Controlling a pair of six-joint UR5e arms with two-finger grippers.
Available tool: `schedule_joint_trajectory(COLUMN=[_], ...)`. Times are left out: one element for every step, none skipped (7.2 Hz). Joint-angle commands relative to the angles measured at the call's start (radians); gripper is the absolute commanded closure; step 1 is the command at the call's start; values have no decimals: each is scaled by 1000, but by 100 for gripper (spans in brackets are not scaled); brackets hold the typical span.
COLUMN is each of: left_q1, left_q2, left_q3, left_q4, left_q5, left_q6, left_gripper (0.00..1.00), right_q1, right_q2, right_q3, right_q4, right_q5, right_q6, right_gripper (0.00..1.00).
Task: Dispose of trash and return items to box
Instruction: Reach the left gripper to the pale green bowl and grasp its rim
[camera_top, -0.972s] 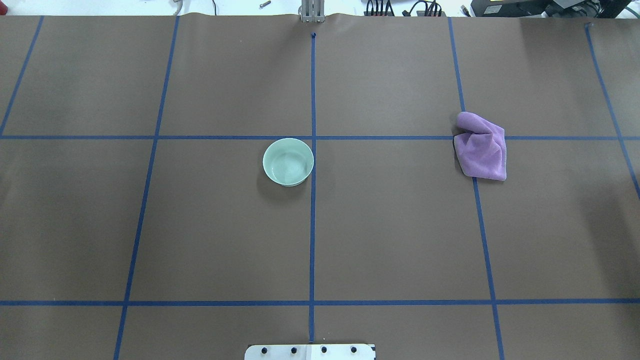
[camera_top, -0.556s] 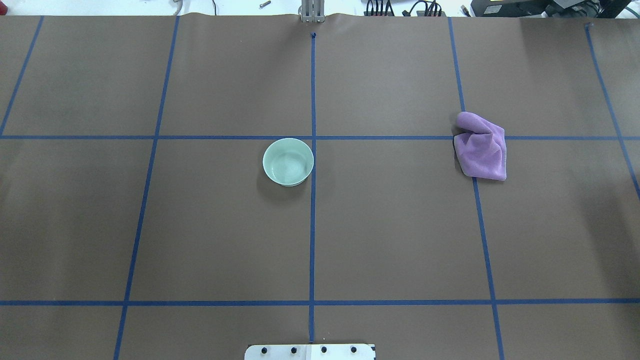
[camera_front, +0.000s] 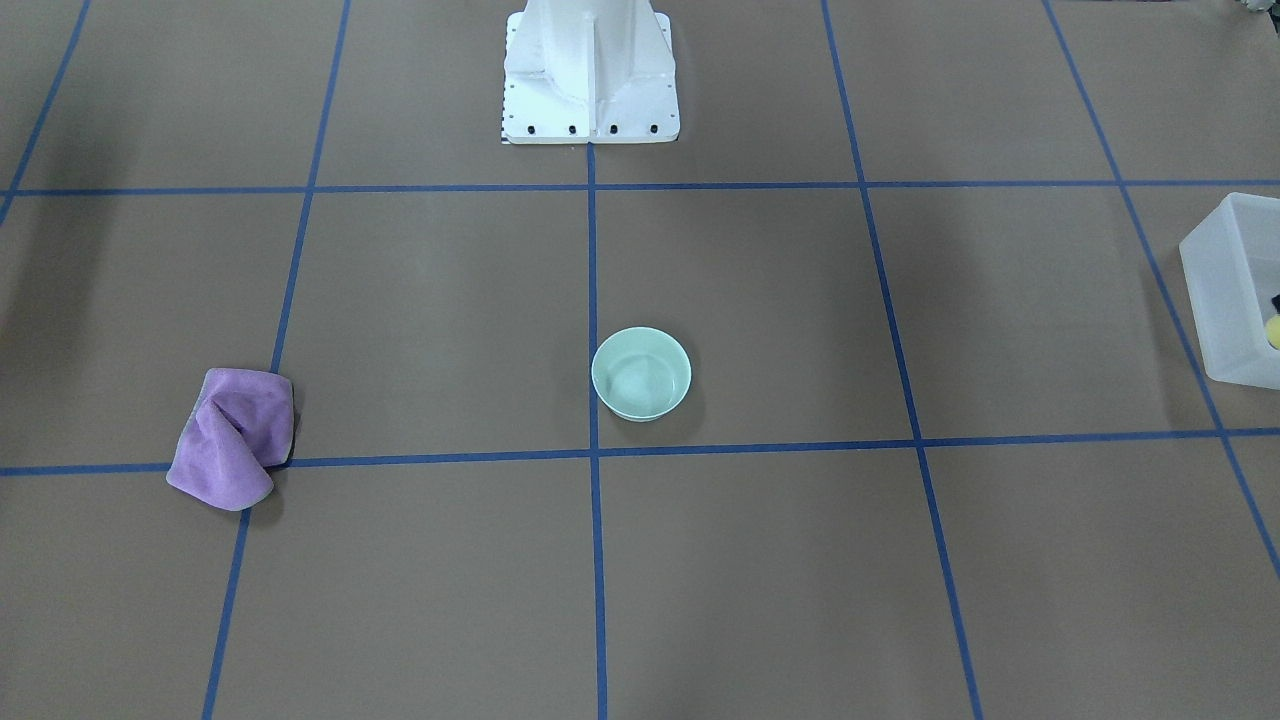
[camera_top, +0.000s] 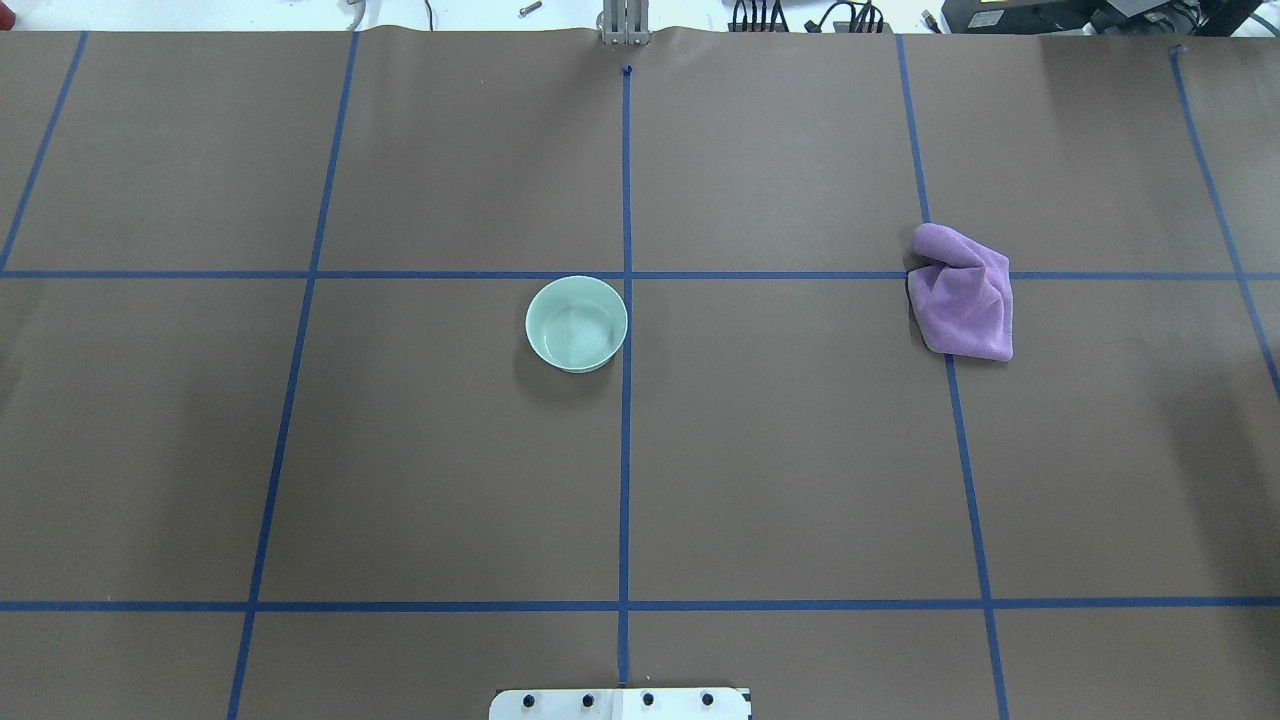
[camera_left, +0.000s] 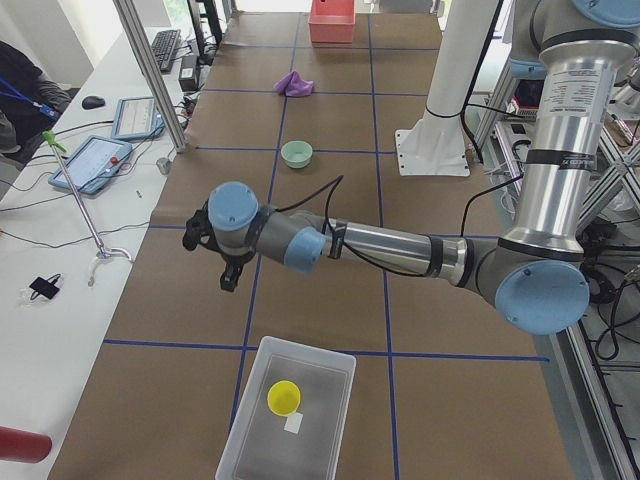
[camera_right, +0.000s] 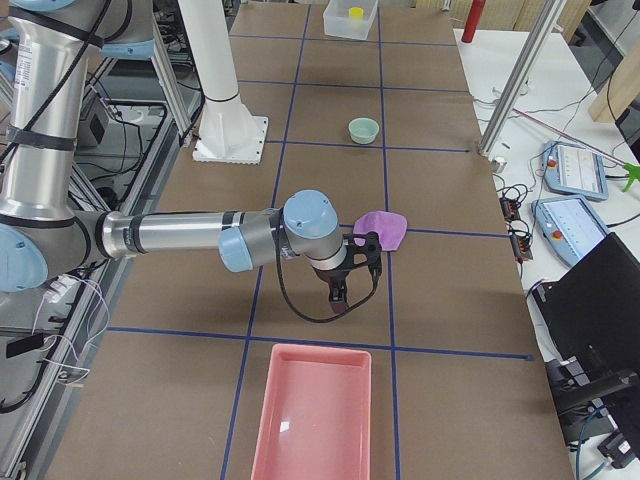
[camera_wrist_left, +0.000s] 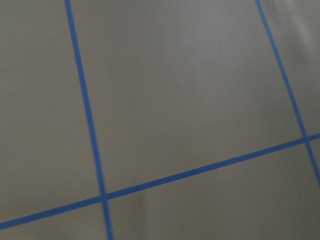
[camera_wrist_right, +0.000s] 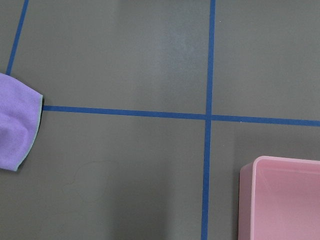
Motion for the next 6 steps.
schedule_joint_trajectory(left_q1=[314, 434, 541, 645, 683, 717], left_q2=[-74, -136, -202, -292, -364, -430], left_q3=[-178, -173, -161, -108, -24, 50], left_q4=[2, 3, 12, 25, 19, 11], left_q5=[209, 264, 353, 438, 493, 509], left_q6=[-449, -510, -583, -714, -734, -765], left_gripper=[2, 2, 2, 2, 2, 3], right_q1=[0, 0, 0, 0, 0, 0], right_q2=[-1, -1, -3, -4, -6, -8], right_q3=[0, 0, 0, -3, -3, -8], right_q4=[0, 0, 0, 0, 0, 2], right_q5=[2, 0, 0, 0, -1, -1], right_q6=[0, 0, -1, -1, -1, -3], right_gripper=[0, 0, 0, 0, 0, 0])
